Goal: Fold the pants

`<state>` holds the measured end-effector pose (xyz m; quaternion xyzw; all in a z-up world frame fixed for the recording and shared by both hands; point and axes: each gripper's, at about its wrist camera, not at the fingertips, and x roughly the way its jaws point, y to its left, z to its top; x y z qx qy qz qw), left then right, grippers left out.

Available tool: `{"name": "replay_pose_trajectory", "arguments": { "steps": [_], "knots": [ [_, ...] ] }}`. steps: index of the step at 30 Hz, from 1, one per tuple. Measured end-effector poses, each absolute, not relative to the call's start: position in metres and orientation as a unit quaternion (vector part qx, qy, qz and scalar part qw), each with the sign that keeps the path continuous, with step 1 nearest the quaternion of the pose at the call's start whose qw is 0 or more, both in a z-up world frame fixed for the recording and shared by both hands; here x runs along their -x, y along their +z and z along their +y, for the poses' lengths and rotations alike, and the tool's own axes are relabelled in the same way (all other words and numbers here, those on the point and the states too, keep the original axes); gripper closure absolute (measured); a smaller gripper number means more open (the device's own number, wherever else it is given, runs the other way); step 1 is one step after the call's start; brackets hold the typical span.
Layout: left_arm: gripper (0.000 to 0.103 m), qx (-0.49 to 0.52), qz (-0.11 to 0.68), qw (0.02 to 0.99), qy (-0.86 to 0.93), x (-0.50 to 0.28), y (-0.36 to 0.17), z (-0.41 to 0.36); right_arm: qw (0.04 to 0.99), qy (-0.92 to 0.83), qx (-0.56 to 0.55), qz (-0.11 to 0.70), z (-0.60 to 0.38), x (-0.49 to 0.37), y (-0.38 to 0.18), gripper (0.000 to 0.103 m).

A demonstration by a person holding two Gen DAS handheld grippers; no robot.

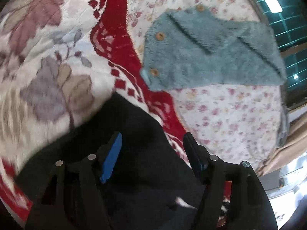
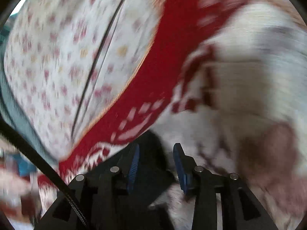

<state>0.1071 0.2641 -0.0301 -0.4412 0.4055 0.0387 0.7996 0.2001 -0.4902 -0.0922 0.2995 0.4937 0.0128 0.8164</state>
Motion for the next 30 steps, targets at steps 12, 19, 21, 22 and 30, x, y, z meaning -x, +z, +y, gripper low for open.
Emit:
{"name": "replay_pose_trajectory", "arguments": {
  "steps": [12, 19, 21, 22, 30],
  "knots": [
    [0.037, 0.405, 0.438, 0.801, 0.047, -0.156, -0.043, 0.305, 0.817, 0.081, -0.180, 0.541, -0.457, -0.246, -0.092, 0.093],
    [0.037, 0.419, 0.444, 0.791, 0.030, -0.166, -0.050, 0.324, 0.832, 0.071, -0.140, 0.531, -0.452, -0.238, -0.076, 0.095],
    [0.037, 0.421, 0.457, 0.783, 0.015, -0.172, -0.056, 0.326, 0.836, 0.071, -0.138, 0.526, -0.453, -0.237, -0.073, 0.095],
    [0.037, 0.420, 0.472, 0.775, 0.010, -0.176, -0.062, 0.327, 0.836, 0.070, -0.137, 0.526, -0.451, -0.240, -0.074, 0.095],
    [0.037, 0.398, 0.512, 0.762, -0.017, -0.200, -0.085, 0.313, 0.836, 0.069, -0.119, 0.531, -0.436, -0.241, -0.081, 0.095]
  ]
}}
